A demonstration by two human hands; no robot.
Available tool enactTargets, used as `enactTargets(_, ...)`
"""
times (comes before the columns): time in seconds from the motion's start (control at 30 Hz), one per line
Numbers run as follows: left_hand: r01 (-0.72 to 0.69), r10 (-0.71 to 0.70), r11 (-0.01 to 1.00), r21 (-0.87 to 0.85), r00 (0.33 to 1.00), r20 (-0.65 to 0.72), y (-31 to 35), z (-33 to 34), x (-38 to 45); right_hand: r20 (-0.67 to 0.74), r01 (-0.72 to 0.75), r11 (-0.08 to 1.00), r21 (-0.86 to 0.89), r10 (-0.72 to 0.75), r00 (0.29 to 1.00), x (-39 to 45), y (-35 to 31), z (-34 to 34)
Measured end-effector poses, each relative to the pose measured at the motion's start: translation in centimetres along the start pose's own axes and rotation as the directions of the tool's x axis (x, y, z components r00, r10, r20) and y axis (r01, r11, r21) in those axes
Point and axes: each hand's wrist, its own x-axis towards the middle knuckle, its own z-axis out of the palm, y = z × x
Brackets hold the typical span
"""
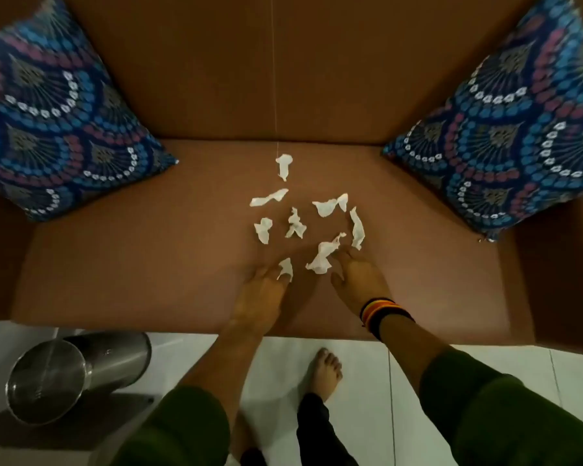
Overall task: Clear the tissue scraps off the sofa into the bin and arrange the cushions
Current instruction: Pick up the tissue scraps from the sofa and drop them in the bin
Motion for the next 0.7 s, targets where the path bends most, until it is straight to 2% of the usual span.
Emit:
enactTargets(0.03, 0.006, -0.008, 0.998, 0.061, 0.999, 0.033, -0.1, 0.8, 0.6, 0.009, -0.005, 1.0, 0.017, 0.005, 1.0, 0.8, 0.3, 0.9)
enactTargets(0.17, -0.013, 0.011, 0.988, 0.151, 1.0, 0.01, -0.9, 3.5, 3.0, 0.079, -0.037, 0.999, 0.022, 0.035, 0.996, 4.1, 1.1, 3.8)
enactTargets(0.33, -0.088, 0.092, 0.988, 0.124, 0.995, -0.025, -1.3, 5.3, 5.1, 0.134, -0.014, 0.999, -0.052, 0.021, 0.991, 6.4, 1.5, 6.7)
enactTargets(0.5, -0.044, 0.045, 0.998, 0.046, 0.999, -0.03, -1.0, 5.0, 5.5, 0.062, 0.024, 0.985, -0.17, -0.013, 0.998, 5.1, 1.7, 8.2)
enactTargets(0.6, 0.005, -0.005, 1.0, -0.012, 1.0, -0.007, -0.8, 4.0, 5.5, 0.083, 0.03, 0.989, -0.142, -0.019, 0.996, 4.4, 2.4, 8.0)
enactTargets(0.7, 0.083, -0.089, 0.992, -0.098, 0.994, -0.066, -0.7, 2.3, 5.6, 0.015, -0.05, 0.998, 0.025, 0.05, 0.999, 4.1, 3.0, 6.2)
